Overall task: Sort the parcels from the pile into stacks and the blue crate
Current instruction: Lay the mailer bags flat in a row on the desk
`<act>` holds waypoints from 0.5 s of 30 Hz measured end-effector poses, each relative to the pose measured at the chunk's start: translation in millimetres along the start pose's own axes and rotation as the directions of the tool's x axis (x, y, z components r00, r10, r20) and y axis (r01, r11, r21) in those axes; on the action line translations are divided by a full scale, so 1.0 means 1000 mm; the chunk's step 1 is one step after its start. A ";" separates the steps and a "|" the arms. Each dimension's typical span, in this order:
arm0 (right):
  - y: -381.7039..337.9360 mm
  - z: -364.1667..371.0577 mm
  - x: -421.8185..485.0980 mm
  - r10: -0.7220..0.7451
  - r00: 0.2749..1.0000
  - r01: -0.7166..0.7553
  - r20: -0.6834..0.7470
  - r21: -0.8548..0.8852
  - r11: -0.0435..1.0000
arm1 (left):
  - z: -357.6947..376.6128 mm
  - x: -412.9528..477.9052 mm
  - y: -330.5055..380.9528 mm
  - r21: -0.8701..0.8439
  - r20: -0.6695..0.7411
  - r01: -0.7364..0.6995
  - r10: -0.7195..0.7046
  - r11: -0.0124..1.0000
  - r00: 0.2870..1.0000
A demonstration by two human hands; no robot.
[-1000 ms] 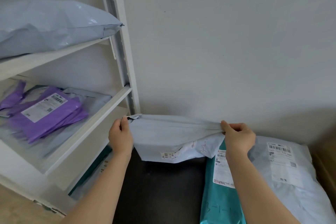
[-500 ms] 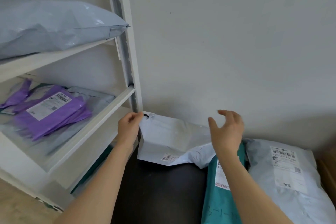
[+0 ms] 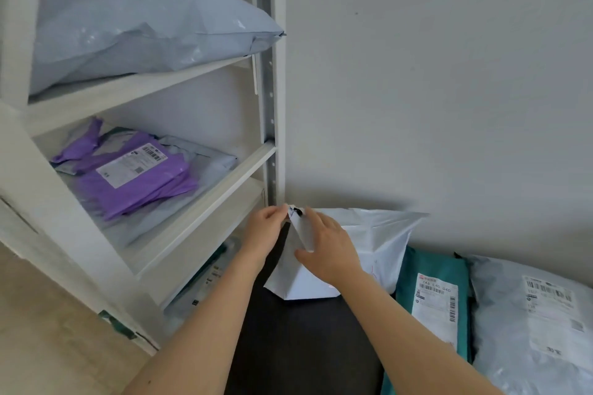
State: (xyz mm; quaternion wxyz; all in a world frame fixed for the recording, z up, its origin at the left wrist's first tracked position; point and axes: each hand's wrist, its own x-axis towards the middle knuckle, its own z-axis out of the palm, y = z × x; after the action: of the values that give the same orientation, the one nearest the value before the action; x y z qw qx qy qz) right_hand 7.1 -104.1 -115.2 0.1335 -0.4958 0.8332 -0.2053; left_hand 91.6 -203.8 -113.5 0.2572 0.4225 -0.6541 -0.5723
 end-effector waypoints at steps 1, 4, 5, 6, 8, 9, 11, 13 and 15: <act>-0.001 0.003 0.001 0.025 0.999 -0.026 -0.021 -0.038 0.999 | -0.002 0.001 -0.003 -0.022 -0.016 0.015 -0.015 1.000 1.000; -0.010 0.009 0.009 0.109 0.992 -0.119 -0.069 -0.147 0.982 | -0.009 0.006 -0.012 -0.028 -0.031 0.014 -0.015 1.000 0.999; -0.015 0.010 0.011 0.140 0.988 -0.150 -0.067 -0.182 0.972 | -0.010 0.007 -0.015 -0.013 -0.029 0.014 -0.014 1.000 0.999; -0.019 0.010 0.013 0.161 0.985 -0.169 -0.057 -0.228 0.959 | -0.010 0.007 -0.016 0.000 -0.029 0.017 -0.017 1.000 0.999; -0.025 0.012 0.019 0.178 0.983 -0.183 -0.045 -0.317 0.931 | -0.011 0.009 -0.021 0.022 -0.032 0.026 -0.025 0.999 0.999; -0.026 0.011 0.021 0.179 0.982 -0.188 -0.059 -0.334 0.924 | -0.011 0.010 -0.023 0.032 -0.030 0.021 -0.020 0.999 0.999; -0.024 0.008 0.022 0.181 0.978 -0.204 -0.100 -0.339 0.919 | -0.013 0.010 -0.028 0.033 -0.030 0.027 -0.026 0.999 0.999; -0.017 0.003 0.022 0.187 0.973 -0.223 -0.135 -0.339 0.914 | -0.014 0.010 -0.032 0.025 -0.038 0.055 -0.054 0.998 0.998; -0.008 -0.002 0.022 0.196 0.967 -0.242 -0.163 -0.349 0.905 | -0.013 0.012 -0.038 0.022 -0.040 0.085 -0.084 0.996 0.996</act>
State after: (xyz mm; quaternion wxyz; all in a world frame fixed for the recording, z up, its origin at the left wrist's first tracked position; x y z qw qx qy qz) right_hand 2.0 -126.5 -110.0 0.0089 -0.4013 0.9139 -0.0603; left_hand 106.5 -220.3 -149.6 0.2401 0.4639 -0.6373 -0.5666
